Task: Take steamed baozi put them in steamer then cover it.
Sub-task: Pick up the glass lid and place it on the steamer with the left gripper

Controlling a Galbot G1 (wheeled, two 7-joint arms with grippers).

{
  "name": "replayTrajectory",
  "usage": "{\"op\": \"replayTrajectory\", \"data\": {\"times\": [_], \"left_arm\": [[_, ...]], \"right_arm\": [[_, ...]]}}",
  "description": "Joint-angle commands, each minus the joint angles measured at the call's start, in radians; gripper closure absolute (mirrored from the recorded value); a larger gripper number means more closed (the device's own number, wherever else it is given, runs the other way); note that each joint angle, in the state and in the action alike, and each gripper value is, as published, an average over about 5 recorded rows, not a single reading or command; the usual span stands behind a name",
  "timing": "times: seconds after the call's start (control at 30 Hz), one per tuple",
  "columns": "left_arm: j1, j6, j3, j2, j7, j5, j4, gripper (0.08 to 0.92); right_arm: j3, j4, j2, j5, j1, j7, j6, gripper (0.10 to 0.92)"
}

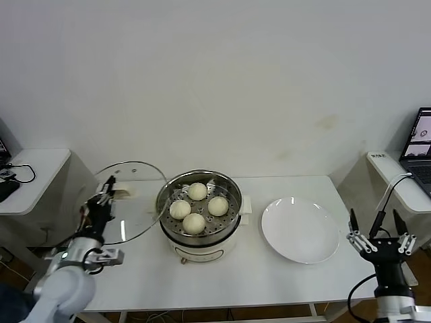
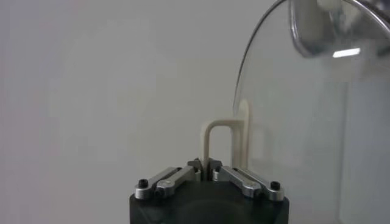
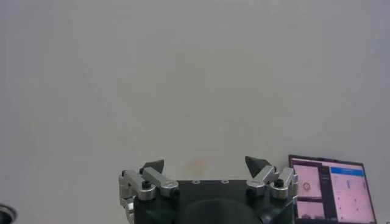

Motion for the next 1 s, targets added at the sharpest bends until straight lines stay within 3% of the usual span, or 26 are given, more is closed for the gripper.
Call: {"op": "replayTrajectory", "data": {"times": [0.03,0.47,0.8,1.0], "left_arm": [[-0.334,0.108,0.364,-0.045,0.063,0.032,0.082,0.867],[-0.462,0.174,0.426,-0.253,0.188,0.266,0.261,0.867],[-0.454,0.18,0.405,-0.423,0.235,0.382,0.343,0.867],[-0.447,0.178,0.397,-0.47,0.237,0.41,0.365,0.867]], "right_arm": [[-0.075,0.029,0.078,-0.088,0.01,0.0,-0.011,0.202],[-0.135,0.031,0.133,-0.166,0.019,0.0,-0.008,0.203],[-0.163,0.018,0.155,-0.198,0.024,0.003,0.002,0.202],[-0.17,0.016,0.156,-0.2,0.029,0.002,0.003,0.203]]}}
